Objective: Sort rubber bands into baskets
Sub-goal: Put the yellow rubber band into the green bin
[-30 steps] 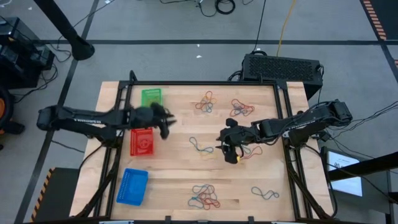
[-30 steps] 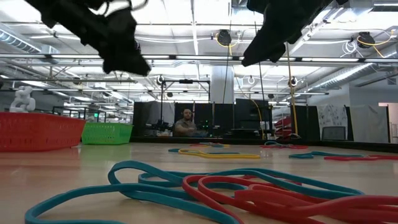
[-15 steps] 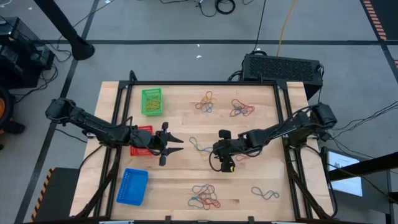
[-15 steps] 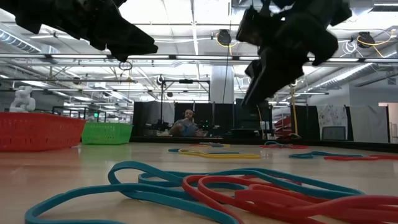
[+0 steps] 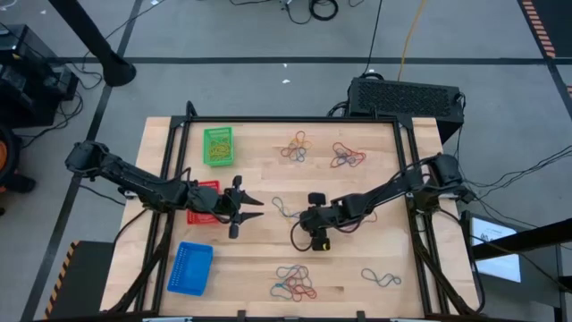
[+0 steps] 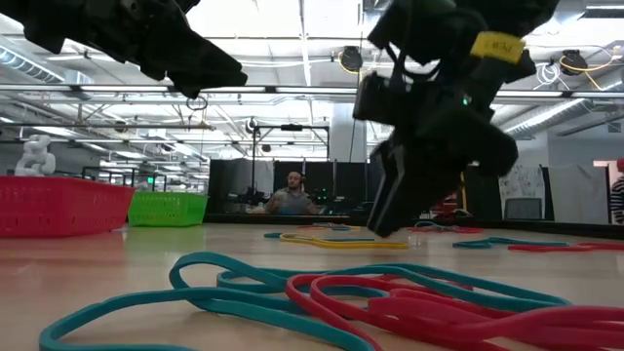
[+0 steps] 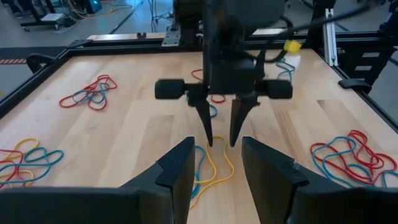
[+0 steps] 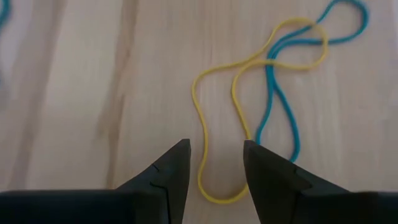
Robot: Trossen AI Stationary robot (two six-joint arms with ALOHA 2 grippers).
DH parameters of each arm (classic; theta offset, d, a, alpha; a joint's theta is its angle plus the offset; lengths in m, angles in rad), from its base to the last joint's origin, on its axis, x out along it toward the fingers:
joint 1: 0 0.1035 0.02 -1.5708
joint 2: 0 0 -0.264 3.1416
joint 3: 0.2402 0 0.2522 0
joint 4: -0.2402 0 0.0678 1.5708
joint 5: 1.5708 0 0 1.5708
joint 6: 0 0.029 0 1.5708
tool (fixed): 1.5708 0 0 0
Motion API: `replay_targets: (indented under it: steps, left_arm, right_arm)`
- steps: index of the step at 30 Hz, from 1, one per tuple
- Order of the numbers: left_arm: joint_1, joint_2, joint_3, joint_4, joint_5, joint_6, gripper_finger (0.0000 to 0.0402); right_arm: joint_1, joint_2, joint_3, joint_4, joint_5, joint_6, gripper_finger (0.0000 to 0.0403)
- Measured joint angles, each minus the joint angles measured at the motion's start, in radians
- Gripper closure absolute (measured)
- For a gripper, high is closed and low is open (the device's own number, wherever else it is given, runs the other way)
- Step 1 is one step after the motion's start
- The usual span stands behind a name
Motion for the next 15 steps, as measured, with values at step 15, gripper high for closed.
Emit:
replay_targets:
  steps: [15]
  left_arm:
    - [0.0,0.0,0.0,0.001,-0.001,0.0,0.0261]
  right_arm:
    - [-0.034,0.047,0.004,-0.003,-0.075,0.212,0.0376]
